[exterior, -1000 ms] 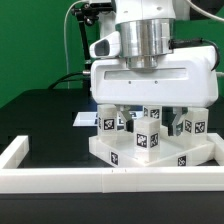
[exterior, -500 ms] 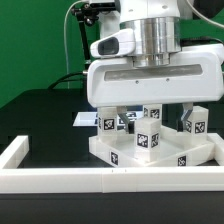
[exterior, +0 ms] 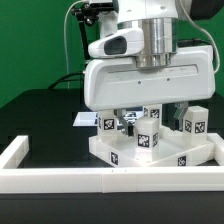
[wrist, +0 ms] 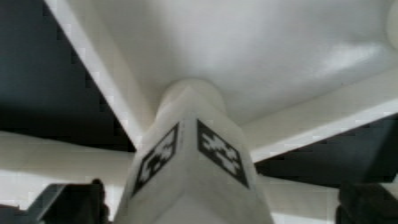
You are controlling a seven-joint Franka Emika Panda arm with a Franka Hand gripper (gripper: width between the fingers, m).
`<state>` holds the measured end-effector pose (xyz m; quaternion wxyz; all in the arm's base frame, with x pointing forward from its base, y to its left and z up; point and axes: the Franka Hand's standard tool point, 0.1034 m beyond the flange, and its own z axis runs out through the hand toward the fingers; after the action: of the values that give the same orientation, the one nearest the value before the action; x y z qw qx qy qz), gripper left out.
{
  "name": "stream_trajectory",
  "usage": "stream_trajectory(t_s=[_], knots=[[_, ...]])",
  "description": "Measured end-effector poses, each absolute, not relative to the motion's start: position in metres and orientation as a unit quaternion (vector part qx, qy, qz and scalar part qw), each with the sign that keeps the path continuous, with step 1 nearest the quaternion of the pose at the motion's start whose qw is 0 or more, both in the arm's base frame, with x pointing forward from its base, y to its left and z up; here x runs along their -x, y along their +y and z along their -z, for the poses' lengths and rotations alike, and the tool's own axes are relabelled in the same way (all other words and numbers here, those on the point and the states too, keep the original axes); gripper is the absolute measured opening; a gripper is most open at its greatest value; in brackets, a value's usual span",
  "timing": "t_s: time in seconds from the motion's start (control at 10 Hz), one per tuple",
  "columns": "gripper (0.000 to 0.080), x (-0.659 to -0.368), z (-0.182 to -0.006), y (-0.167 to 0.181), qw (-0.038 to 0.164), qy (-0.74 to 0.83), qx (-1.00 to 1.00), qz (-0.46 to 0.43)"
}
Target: Assemble square table
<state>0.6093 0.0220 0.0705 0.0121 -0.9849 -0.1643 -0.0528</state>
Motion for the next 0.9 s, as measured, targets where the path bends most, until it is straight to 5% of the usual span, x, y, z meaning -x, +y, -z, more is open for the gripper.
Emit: stream_trajectory(t_s=[0.7,0.9], knots=[[0.0640,-0.6096,-0.0706,0.0155,-0.010,-0.319,0.947,0.048],[0.0288,-0.6096,-0.0706,0.0151,-0.010,-0.318,0.947,0.048]])
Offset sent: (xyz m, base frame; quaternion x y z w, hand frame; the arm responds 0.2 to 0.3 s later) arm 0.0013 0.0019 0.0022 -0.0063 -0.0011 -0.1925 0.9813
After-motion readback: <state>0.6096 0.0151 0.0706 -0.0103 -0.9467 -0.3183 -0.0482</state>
